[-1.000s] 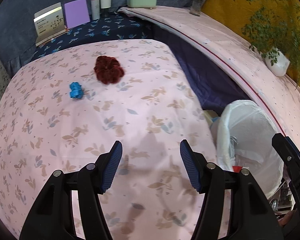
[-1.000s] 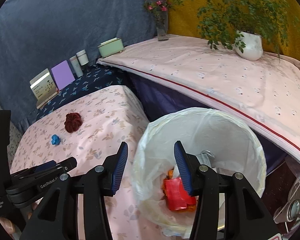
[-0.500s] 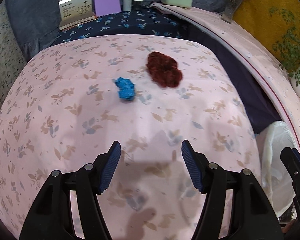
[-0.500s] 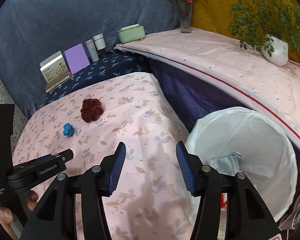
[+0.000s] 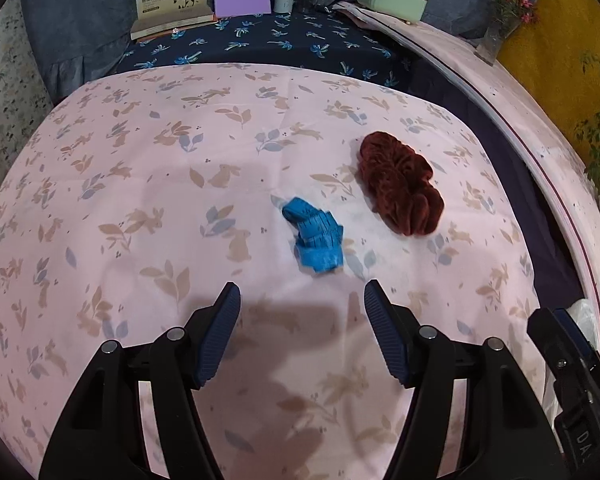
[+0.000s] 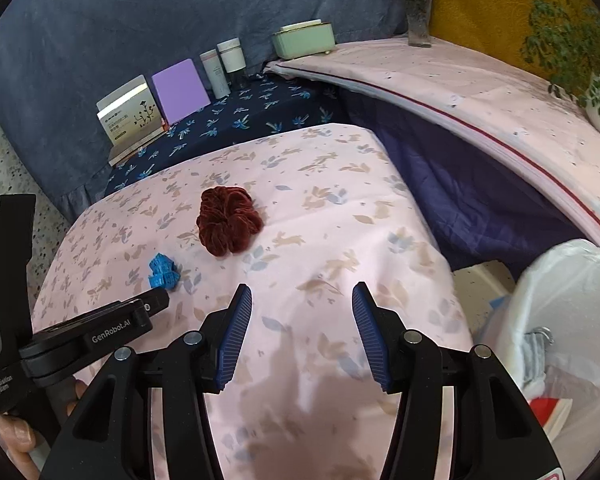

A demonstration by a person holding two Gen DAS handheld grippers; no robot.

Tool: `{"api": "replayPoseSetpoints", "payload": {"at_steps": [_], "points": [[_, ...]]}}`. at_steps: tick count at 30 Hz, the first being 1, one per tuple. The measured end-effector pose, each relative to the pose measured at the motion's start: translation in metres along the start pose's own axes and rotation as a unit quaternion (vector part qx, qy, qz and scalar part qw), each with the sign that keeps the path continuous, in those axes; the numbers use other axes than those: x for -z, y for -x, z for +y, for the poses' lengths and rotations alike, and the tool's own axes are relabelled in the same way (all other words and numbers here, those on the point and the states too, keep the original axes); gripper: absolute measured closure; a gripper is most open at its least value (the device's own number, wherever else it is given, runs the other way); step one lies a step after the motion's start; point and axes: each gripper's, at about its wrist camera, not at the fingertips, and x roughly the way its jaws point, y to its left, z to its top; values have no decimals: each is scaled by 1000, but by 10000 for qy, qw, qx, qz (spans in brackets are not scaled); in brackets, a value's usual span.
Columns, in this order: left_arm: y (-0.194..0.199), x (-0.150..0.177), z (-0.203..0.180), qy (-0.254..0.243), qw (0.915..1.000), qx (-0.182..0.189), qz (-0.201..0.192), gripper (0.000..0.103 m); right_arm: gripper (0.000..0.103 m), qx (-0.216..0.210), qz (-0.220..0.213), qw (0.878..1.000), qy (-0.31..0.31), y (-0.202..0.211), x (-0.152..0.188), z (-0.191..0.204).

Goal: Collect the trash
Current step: 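Grasp the blue tape measure with the left tool while the right tool grasps the red scrunchie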

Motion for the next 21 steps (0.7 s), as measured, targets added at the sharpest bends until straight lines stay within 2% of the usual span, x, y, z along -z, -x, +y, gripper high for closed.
{"api": "replayPoseSetpoints", "payload": {"at_steps": [2, 5, 8, 9, 12, 21], "points": [[-7, -5, 1, -16, 10000, 49, 17, 44, 52, -36, 13, 10000, 19, -8, -5, 6], [-16, -9, 5, -14, 9999, 131, 89, 55, 52, -97, 44, 9999, 52, -22, -14, 15], [-18, -13, 8, -71, 9998, 180, 45, 75, 52, -169, 85, 9998, 107, -35, -21, 26], [-19, -14, 10, -67, 9997, 228, 62, 87, 52, -195, 104, 9997, 134, -40, -23, 30], [-19, -19, 20, 5, 9996, 285, 27, 88, 52, -239, 155, 9994, 213, -53, -29, 41], [-18, -27, 41, 55, 9999, 73, -82, 92, 52, -233, 361, 9985, 340, -93, -39, 65]]}}
